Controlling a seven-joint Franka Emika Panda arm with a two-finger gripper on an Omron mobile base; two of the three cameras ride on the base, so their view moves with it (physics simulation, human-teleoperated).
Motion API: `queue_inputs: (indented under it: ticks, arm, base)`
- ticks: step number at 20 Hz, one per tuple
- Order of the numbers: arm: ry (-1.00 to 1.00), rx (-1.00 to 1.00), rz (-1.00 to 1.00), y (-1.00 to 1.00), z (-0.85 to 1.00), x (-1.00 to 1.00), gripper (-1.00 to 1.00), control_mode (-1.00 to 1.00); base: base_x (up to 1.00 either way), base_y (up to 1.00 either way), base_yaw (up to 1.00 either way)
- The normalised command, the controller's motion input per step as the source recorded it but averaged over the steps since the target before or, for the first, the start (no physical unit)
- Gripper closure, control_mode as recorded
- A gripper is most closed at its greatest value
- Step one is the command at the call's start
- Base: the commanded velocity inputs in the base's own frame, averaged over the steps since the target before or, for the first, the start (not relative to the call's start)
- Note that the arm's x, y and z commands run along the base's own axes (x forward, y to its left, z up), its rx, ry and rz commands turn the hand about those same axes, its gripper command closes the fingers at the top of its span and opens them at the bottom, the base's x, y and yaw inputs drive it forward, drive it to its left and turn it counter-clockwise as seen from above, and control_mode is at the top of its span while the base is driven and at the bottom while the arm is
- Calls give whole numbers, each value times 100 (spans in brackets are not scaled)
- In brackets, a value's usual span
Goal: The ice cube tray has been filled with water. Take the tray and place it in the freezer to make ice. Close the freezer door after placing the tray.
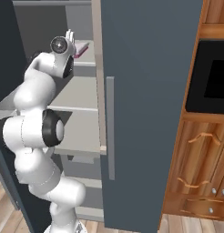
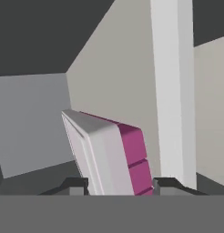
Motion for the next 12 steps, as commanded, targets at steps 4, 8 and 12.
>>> queue_inputs:
  ticks: [4, 8, 12]
  arm:
    - [3, -1, -3, 11, 0, 57, -100, -100]
    - [3, -1, -3, 6, 0, 33, -100, -100]
    - [1, 0, -1, 0, 0, -10, -100, -100]
  base:
    - [0, 0, 0]
    - [0, 0, 0]
    - [0, 0, 0]
